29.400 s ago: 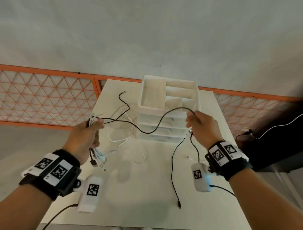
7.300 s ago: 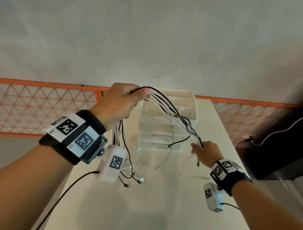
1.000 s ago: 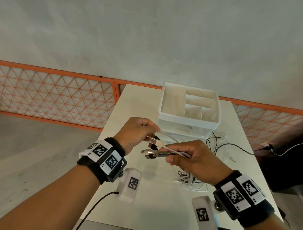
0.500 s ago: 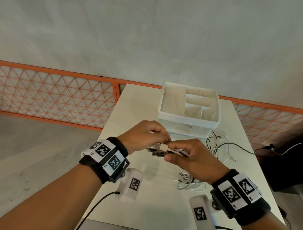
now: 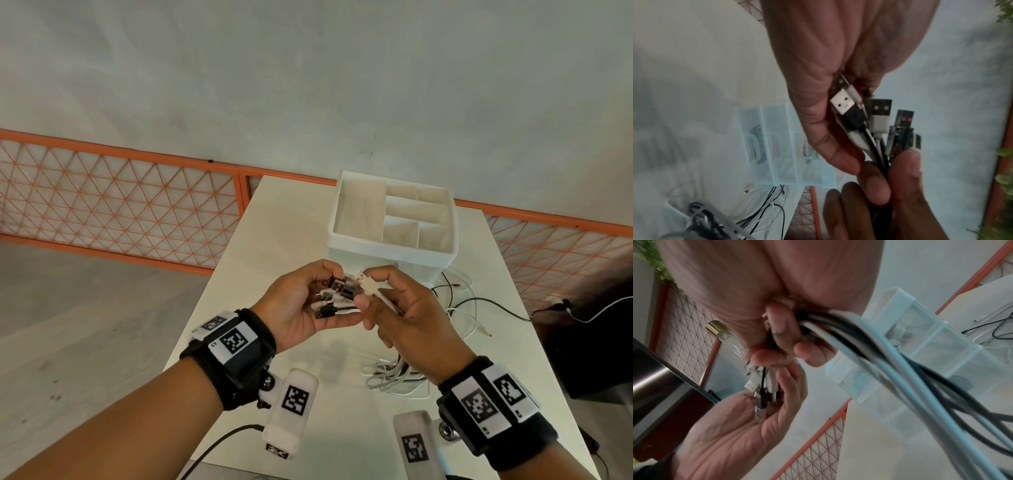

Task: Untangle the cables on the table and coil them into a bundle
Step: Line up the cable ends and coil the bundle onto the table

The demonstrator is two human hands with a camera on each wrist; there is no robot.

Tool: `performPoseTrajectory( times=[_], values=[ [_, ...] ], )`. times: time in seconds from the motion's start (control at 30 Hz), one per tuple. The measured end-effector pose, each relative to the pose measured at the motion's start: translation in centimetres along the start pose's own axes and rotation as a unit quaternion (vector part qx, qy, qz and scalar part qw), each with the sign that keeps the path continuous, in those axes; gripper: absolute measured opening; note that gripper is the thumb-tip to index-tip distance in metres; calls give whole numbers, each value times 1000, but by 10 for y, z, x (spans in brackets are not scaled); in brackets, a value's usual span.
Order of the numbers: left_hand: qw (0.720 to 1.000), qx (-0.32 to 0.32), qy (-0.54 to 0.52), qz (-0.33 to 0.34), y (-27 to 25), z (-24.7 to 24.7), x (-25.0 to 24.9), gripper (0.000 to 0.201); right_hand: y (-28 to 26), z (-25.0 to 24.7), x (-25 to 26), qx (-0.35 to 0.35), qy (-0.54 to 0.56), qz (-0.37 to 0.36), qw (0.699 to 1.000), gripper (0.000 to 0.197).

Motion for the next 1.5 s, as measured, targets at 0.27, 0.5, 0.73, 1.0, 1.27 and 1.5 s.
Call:
performPoseTrajectory(
  times=[0.27,0.5,0.73,1.0,1.27,1.5],
  values=[
    [982,0,177,58,-5,5,-2,64,3,-6,-4,-67,-32,-35,997,10],
    [978,-40,206,6,-2,4,-3,81,7,5,-8,43,-283,-131,949,31],
    [946,4,323,40,-5,11,-1,46,17,8,-8,126,-345,-23,930,73],
    [970,-101,218,32,-3,-7,-5,25,10,-5,1,-5,-12,36,999,26],
    [973,-120,197,5,3,2,-8,25,7,9,-6,-58,-1,-3,998,24],
    [982,-76,164,-49,4,-6,-6,40,5,11,-3,-63,-66,-93,992,9]
  ],
)
Point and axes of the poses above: each hand's wrist, its own y-axis towards the middle knuckle, its own z-axis out of the palm, x = y × z, the point moved 3 cm from there along y, towards the middle knuckle, and after that the axes turned 12 degrees about y, right-handed, at the moved point
